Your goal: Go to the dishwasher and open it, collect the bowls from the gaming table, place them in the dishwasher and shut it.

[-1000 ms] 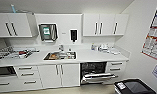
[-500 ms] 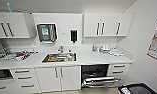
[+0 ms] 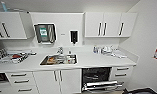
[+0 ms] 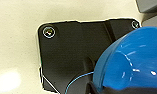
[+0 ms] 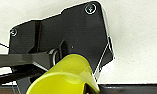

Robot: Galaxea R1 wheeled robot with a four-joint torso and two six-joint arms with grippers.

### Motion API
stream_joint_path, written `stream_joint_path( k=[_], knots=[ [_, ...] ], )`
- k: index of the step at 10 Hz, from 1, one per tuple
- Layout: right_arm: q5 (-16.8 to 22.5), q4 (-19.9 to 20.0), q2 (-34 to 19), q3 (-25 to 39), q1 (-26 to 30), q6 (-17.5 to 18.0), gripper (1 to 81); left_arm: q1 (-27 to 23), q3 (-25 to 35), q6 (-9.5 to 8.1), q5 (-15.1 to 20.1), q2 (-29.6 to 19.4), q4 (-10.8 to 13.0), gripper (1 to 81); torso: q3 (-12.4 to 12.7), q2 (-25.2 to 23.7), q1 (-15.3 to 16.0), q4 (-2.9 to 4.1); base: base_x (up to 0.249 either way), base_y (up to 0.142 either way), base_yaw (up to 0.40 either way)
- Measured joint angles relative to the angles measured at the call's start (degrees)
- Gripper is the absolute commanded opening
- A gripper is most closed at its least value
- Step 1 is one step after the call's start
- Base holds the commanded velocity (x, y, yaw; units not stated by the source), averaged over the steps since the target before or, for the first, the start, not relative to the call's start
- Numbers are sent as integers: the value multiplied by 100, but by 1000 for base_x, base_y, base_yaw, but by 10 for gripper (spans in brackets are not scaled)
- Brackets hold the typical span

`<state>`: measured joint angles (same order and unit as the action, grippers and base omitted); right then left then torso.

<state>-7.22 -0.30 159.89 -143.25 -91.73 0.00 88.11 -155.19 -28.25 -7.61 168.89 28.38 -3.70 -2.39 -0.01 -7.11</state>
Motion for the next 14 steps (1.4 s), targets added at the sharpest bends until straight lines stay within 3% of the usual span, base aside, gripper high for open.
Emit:
stream_joint_path(
  k=[14],
  knots=[
    [13,-11,12,-9,34,0,10,-16,0,0,-5,13,0,10,0,-2,3,0,183,0,0]
  ],
)
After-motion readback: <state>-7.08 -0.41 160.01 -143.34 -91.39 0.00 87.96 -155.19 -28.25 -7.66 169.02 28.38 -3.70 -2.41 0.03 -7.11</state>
